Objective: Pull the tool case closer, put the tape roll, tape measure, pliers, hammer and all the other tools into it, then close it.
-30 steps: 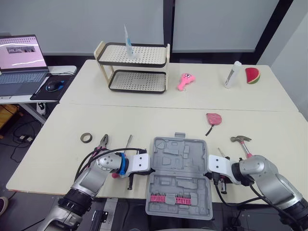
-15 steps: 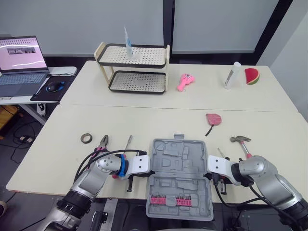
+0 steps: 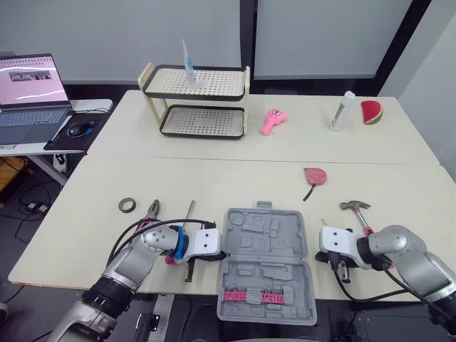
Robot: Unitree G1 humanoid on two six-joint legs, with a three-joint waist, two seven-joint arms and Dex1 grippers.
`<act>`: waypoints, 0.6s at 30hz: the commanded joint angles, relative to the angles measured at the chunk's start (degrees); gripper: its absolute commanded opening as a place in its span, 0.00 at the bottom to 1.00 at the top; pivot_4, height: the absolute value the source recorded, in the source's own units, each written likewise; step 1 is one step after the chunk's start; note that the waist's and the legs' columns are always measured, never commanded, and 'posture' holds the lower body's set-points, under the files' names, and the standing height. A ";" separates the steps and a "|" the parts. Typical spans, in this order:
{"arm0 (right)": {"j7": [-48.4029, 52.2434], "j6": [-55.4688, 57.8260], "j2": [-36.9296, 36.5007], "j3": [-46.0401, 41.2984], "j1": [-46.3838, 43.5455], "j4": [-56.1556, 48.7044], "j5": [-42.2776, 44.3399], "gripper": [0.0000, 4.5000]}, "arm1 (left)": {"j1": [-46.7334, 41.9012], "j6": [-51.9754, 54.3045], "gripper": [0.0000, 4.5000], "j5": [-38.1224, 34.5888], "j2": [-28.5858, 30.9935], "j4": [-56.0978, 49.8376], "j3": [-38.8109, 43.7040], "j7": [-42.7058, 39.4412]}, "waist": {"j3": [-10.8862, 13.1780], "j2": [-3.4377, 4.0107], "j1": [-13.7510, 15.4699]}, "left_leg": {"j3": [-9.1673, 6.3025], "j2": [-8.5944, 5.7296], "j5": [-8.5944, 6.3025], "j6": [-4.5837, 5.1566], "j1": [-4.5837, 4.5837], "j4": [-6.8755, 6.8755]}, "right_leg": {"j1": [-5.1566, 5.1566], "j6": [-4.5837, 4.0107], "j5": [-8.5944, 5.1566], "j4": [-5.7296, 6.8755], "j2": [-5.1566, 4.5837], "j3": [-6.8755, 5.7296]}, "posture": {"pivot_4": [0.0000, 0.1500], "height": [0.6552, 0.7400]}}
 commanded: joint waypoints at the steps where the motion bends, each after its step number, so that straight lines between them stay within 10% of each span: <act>1: -0.15 -0.69 -0.91 -6.22 0.80 -2.26 4.75 0.00 | 1.29 1.13 0.04 -4.65 3.01 -2.43 5.06 -1.02 | 0.03 0.01 -0.12 | 0.00 0.01 0.00 0.00 -0.02 0.00 | -0.01 0.00 0.00 0.00 0.00 0.00 | 1.00 1.00; 10: -0.42 2.01 -3.34 -29.65 6.24 -5.64 18.33 0.33 | 4.44 9.65 0.59 -20.59 11.08 -3.92 25.58 -0.86 | 0.25 -0.01 0.41 | -0.06 -0.04 0.00 0.00 -0.16 0.01 | -0.06 0.00 0.00 -0.04 -0.10 0.00 | 1.00 1.00; 18: -3.57 -6.75 -6.45 -47.67 9.20 15.21 18.47 0.61 | 7.46 11.99 1.00 -24.70 17.14 13.09 43.90 4.16 | 0.31 -0.01 0.25 | 0.07 -0.05 -0.03 0.05 -0.04 -0.07 | -0.06 0.00 0.00 -0.05 -0.10 -0.03 | 1.00 1.00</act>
